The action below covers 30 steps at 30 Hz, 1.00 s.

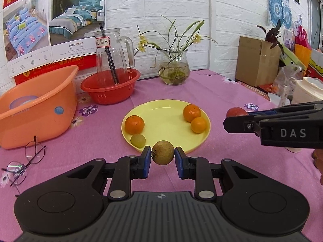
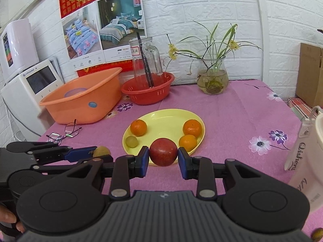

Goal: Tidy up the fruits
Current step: 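Carry the kiwi and red apple over the yellow plate with both grippers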

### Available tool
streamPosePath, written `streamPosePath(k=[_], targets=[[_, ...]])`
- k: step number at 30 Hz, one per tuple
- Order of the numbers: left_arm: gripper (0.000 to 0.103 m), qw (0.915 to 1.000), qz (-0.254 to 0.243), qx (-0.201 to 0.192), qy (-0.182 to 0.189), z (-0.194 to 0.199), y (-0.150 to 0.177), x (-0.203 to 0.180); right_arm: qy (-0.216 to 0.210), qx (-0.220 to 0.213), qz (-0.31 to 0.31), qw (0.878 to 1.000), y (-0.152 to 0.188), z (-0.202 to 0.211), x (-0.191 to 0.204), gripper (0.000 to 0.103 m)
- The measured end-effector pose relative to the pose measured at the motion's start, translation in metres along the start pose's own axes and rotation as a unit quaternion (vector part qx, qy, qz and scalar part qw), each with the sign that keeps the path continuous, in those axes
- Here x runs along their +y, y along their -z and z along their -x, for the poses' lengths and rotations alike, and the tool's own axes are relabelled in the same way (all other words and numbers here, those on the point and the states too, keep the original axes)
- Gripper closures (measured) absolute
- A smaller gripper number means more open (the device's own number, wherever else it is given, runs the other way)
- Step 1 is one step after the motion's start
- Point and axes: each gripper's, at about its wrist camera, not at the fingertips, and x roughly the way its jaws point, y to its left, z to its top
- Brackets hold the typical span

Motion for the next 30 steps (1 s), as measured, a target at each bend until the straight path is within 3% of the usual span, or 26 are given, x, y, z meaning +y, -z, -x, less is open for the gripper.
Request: streamPosePath(k=[9, 15, 25, 30], targets=[[0.079, 0.9998, 0.000, 0.016, -0.008, -0.048, -0.011, 0.003, 0.008, -0.007, -0.004, 1.000, -0.027, -0.030, -0.007, 0.027], [0.079, 0.9995, 0.016, 0.025, -0.010, -0.073, -0.019, 0.007, 0.017, 0.015, -0.006, 1.000, -0.036, -0.062, -0.009, 0.027], [0.079, 0.9988, 0.041, 0.026, -0.001, -0.098, -0.027, 0.013, 0.019, 0.045, 0.002, 0.999, -0.041, -0.106, -0.004, 0.027], [0.079, 0.9962, 0.078, 0.033, 0.023, -0.110, -0.028, 0.019, 0.025, 0.057, 0.002, 0.998, -0.041, -0.122, -0.004, 0.027]])
